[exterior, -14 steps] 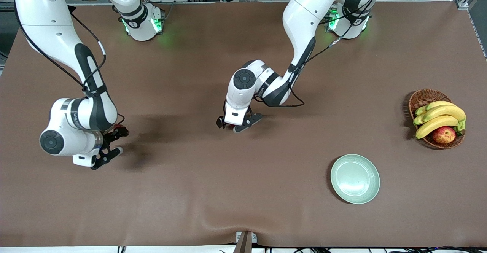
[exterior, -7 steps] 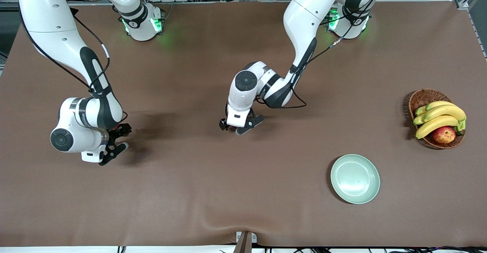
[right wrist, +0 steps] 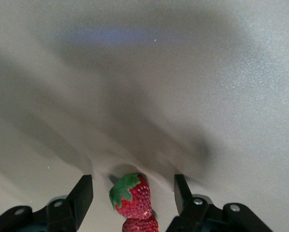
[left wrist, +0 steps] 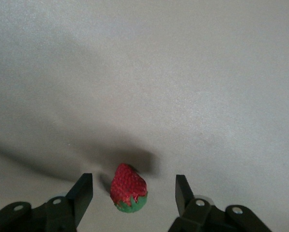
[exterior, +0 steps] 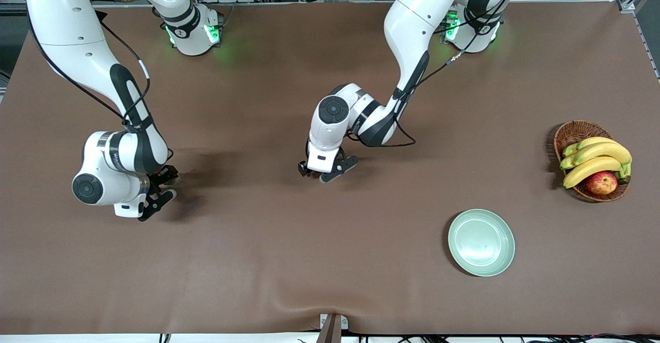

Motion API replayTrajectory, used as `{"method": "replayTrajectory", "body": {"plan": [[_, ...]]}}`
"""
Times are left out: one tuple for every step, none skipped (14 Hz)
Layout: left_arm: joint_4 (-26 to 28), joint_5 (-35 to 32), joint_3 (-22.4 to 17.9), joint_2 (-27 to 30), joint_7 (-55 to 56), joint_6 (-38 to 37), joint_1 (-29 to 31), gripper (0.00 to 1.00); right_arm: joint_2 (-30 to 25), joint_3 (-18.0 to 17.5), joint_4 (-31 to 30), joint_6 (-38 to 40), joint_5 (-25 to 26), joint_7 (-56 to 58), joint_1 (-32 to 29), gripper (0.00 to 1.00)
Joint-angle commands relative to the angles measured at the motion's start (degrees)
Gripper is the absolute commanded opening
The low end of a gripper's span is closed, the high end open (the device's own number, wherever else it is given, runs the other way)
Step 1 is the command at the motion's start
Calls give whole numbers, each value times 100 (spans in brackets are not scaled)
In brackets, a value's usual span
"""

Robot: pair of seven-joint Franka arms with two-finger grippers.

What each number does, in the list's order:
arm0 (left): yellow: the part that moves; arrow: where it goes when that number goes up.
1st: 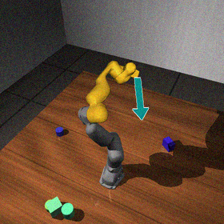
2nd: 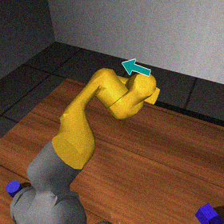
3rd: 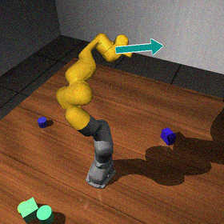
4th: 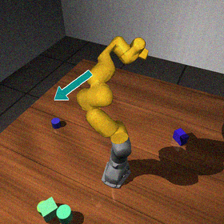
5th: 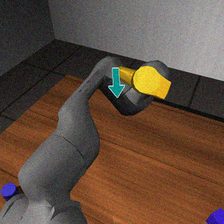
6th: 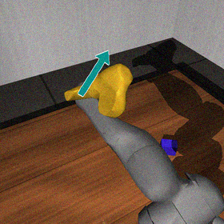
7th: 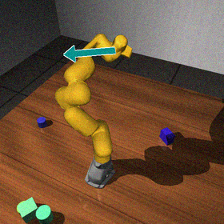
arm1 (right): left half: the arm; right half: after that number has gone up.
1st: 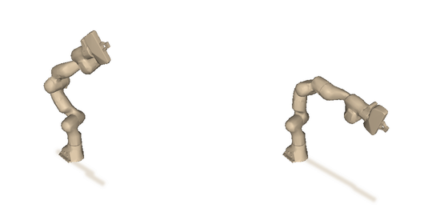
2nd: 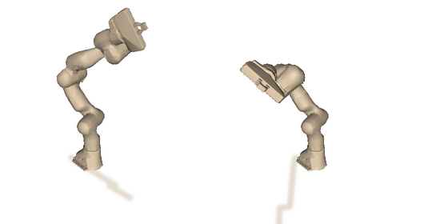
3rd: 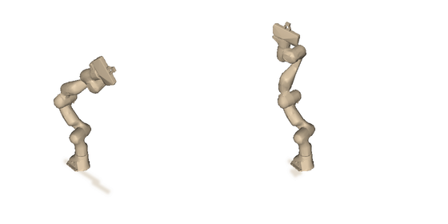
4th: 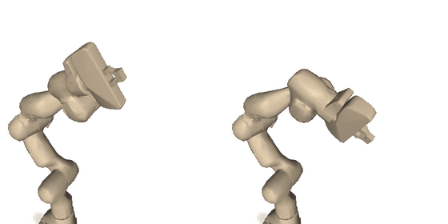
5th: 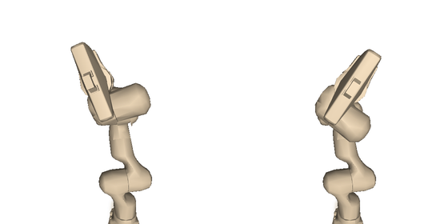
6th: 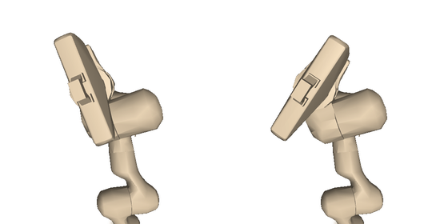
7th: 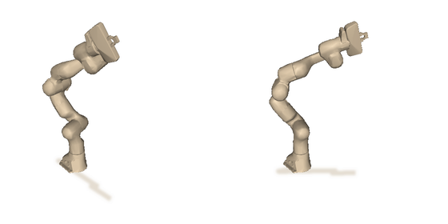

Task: Collect all strawberries into plate
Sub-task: 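Carry the strawberry to the plate with the left gripper while the right grasps another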

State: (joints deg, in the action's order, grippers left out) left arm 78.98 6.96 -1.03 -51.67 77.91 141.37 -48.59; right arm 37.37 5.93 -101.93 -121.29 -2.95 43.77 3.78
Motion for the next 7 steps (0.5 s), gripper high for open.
{"method": "replayTrajectory", "body": {"plan": [[-155, -54, -73, -116, 101, 13, -80, 49, -116, -57, -160, -123, 93, 264, -97, 61], [-155, -54, -73, -116, 101, 13, -80, 40, -116, -56, -160, -123, 93, 264, -97, 52], [-146, -54, -73, -116, 101, 13, -80, 30, -124, -56, -160, -123, 93, 273, -97, 41], [-146, -54, -73, -116, 101, 13, -80, 20, -124, -56, -160, -123, 93, 290, -97, 32], [-146, -63, -73, -116, 101, 13, -80, 12, -124, -56, -143, -131, 102, 342, -88, 23], [-146, -72, -73, -116, 101, 13, -80, 9, -133, -56, -125, -132, 93, 378, -88, 15], [-146, -89, -73, -116, 101, 13, -80, 8, -142, -56, -99, -140, 93, 378, -88, 12]]}}
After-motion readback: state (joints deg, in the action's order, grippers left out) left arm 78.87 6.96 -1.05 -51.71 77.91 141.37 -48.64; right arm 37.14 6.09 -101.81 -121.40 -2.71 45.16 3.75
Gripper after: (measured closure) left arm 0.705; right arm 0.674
